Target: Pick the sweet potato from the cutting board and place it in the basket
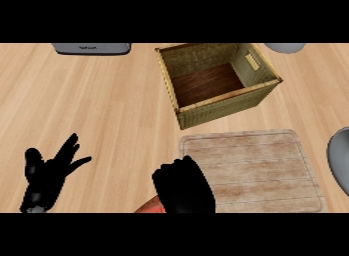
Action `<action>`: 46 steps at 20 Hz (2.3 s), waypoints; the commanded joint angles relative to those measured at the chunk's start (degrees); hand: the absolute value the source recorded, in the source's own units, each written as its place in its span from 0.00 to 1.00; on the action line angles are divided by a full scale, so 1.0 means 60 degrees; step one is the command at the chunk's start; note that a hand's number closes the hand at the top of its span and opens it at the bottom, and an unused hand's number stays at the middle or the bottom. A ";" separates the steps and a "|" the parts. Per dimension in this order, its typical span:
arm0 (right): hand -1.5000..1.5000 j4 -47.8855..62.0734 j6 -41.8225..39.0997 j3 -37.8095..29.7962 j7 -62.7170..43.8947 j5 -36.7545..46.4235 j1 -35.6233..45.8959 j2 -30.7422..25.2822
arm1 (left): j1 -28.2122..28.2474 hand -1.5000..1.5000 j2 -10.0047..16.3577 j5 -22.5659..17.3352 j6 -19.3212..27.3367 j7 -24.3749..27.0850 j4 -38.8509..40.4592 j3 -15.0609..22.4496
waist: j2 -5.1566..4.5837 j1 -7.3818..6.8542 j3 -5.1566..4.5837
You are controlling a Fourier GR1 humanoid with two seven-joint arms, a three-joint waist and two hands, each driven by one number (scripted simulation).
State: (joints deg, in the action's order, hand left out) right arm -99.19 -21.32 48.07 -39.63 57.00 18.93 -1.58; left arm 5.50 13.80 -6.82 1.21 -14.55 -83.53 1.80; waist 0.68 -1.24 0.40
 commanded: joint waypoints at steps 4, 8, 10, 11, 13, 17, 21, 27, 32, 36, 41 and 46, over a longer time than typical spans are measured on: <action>1.00 -0.2590 0.3883 -0.0145 -0.1468 -0.2013 0.0135 0.0257 | 0.0304 0.50 -0.0096 0.0203 0.0021 -0.0215 0.0451 0.0246 | -0.0100 -0.0047 -0.0053; 1.00 -0.3193 0.4778 -0.0562 -0.3205 -0.2090 0.2157 0.0261 | 0.0060 0.50 0.0035 0.0020 -0.0116 -0.0215 0.0585 0.0004 | -0.0088 -0.0029 -0.0097; 1.00 -0.3418 0.4951 -0.0885 -0.4361 -0.2127 0.3156 0.0262 | 0.0233 0.50 0.0089 0.0205 0.0047 -0.0643 -0.0028 0.0202 | -0.0020 -0.0118 -0.0093; 1.00 -0.3460 0.4644 -0.1378 -0.4790 -0.2273 0.3657 0.0262 | 0.0360 0.50 -0.0200 0.0310 0.0100 -0.0163 0.0381 0.0333 | -0.0048 -0.0015 -0.0106; 1.00 -0.3406 0.4071 -0.2027 -0.5550 -0.2209 0.4593 0.0261 | 0.0186 0.50 -0.0210 0.0396 0.0256 -0.0363 0.0304 0.0314 | -0.0035 0.0109 -0.0100; 1.00 -0.2673 0.3844 -0.3515 -0.6098 -0.2390 0.6303 0.0260 | 0.0363 0.50 0.0028 0.0293 0.0038 -0.0279 0.0307 0.0145 | -0.0014 0.0100 -0.0108; 1.00 -0.1695 0.3514 -0.4807 -0.6375 -0.3033 0.7836 0.0259 | 0.0625 0.50 -0.0345 0.0384 0.0107 0.0068 0.0367 0.0394 | -0.0016 0.0089 -0.0105; 1.00 0.0459 0.2935 -0.6363 -0.5477 -0.3369 0.9015 0.0259 | 0.0541 0.50 -0.0278 0.0291 0.0092 -0.0087 0.0271 0.0241 | -0.0087 0.0131 -0.0085; 1.00 0.2659 0.3102 -0.7151 -0.3796 -0.3353 0.9635 -0.0301 | 0.0208 0.50 -0.0111 0.0177 -0.0144 0.0097 0.0739 -0.0039 | -0.0168 0.0069 -0.0089; 1.00 0.3627 0.3193 -0.7689 -0.2748 -0.3674 0.9534 -0.0594 | 0.0295 0.50 -0.0169 0.0297 -0.0092 -0.0098 0.0559 0.0068 | -0.0164 0.0049 -0.0078; 1.00 0.4368 0.3734 -0.8015 -0.1975 -0.3767 0.9155 -0.0511 | 0.0477 0.50 0.0023 0.0292 -0.0244 0.0267 0.0614 -0.0207 | -0.0161 0.0055 -0.0076; 1.00 0.4644 0.4461 -0.8810 -0.1271 -0.4384 0.8542 -0.0289 | 0.0358 0.50 -0.0163 0.0313 -0.0106 -0.0119 0.0399 -0.0120 | -0.0151 0.0091 -0.0067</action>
State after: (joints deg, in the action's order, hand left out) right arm -73.09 2.82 -1.25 -50.78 33.16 72.60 -3.19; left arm 5.61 13.23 -5.43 1.18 -14.05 -83.62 0.24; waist 0.04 -0.84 0.47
